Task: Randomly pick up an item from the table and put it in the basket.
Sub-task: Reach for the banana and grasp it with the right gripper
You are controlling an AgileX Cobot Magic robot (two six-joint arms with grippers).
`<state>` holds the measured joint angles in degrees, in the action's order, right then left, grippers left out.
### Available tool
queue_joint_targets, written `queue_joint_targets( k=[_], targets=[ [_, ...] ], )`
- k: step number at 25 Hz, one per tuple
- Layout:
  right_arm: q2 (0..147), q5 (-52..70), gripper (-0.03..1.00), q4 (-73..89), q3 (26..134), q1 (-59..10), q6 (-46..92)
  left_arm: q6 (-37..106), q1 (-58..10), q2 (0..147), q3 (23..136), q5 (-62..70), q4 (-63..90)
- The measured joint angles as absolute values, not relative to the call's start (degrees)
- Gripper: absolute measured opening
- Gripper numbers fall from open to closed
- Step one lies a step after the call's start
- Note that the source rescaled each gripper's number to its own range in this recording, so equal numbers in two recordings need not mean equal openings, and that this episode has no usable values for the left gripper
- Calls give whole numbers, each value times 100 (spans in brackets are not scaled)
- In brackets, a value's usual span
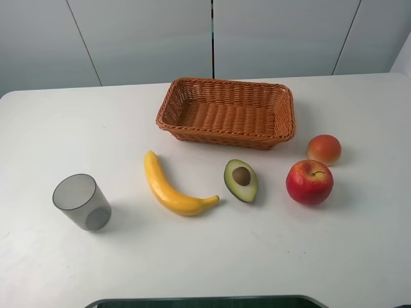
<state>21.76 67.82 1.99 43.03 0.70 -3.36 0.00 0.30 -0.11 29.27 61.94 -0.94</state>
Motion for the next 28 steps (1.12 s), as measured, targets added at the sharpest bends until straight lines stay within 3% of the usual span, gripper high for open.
queue_joint_targets(
  k=[12,23,28],
  targets=[
    [3919,6326,100,675,4303,-106,-336,0,30,-11,2927,6194,-94],
    [5582,5605,100,523,4303,-3048,-687,0,30,-11,2927,6194,-94],
    [6345,5042,100,546,4303,-3860,-740,0,30,-11,2927,6194,-94]
  ],
)
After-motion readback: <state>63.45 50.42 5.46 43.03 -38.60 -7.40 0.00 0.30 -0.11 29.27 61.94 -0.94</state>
